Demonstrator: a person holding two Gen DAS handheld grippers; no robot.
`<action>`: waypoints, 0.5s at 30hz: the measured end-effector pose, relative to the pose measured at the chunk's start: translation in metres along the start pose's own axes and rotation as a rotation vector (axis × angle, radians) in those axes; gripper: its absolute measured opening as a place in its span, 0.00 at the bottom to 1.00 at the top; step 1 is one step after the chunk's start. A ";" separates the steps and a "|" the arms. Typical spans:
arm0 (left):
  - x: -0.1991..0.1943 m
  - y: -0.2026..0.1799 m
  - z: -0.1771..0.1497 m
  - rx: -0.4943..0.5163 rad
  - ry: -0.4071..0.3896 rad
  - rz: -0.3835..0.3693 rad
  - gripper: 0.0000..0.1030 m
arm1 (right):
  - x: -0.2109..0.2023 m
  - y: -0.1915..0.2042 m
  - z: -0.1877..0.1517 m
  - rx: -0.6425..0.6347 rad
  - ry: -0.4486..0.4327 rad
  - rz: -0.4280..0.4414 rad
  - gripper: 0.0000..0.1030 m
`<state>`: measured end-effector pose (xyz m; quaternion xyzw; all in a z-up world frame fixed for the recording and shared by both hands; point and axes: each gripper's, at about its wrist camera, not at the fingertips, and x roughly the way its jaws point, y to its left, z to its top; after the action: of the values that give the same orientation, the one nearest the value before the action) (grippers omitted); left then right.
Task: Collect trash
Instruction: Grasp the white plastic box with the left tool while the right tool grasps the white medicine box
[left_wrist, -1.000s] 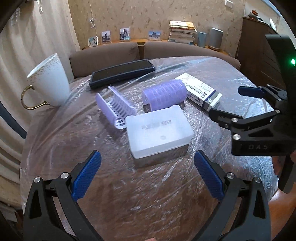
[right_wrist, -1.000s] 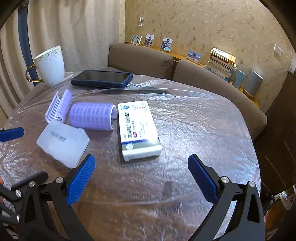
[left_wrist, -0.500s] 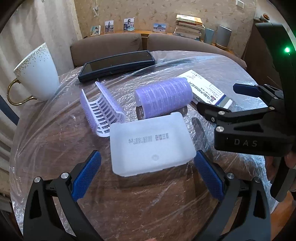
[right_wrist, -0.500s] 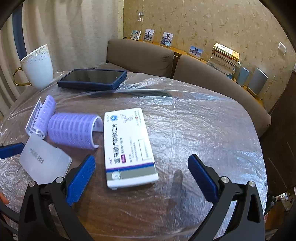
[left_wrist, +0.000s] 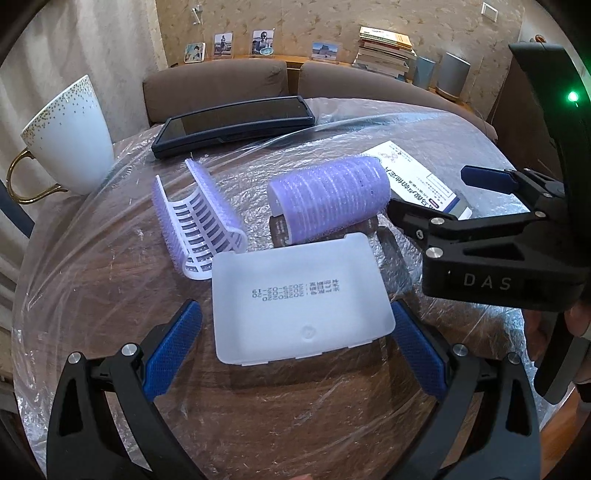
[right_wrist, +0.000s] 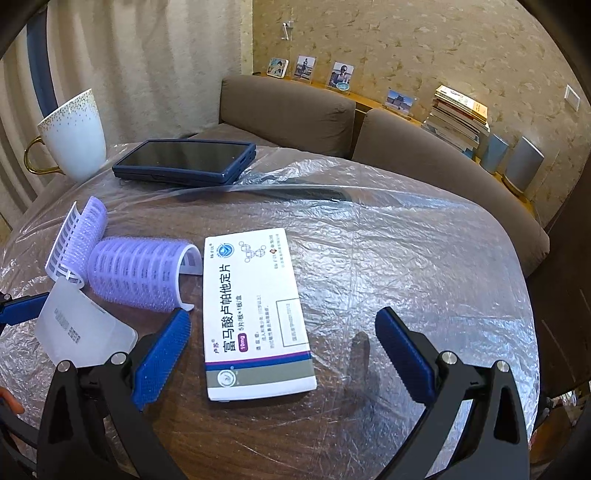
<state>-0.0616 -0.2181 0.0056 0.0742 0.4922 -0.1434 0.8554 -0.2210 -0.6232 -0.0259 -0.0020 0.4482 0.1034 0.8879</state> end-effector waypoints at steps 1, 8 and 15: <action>0.000 0.000 0.000 -0.002 0.000 0.001 0.98 | 0.001 0.000 0.001 -0.003 0.000 0.000 0.96; 0.004 0.000 0.003 -0.012 0.003 0.006 0.98 | 0.006 0.005 0.005 -0.016 0.001 0.000 0.96; 0.009 -0.001 0.006 -0.010 -0.001 0.021 0.98 | 0.013 0.008 0.007 -0.025 0.013 0.005 0.96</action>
<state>-0.0530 -0.2219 0.0005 0.0752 0.4918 -0.1319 0.8574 -0.2094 -0.6123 -0.0315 -0.0127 0.4527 0.1114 0.8846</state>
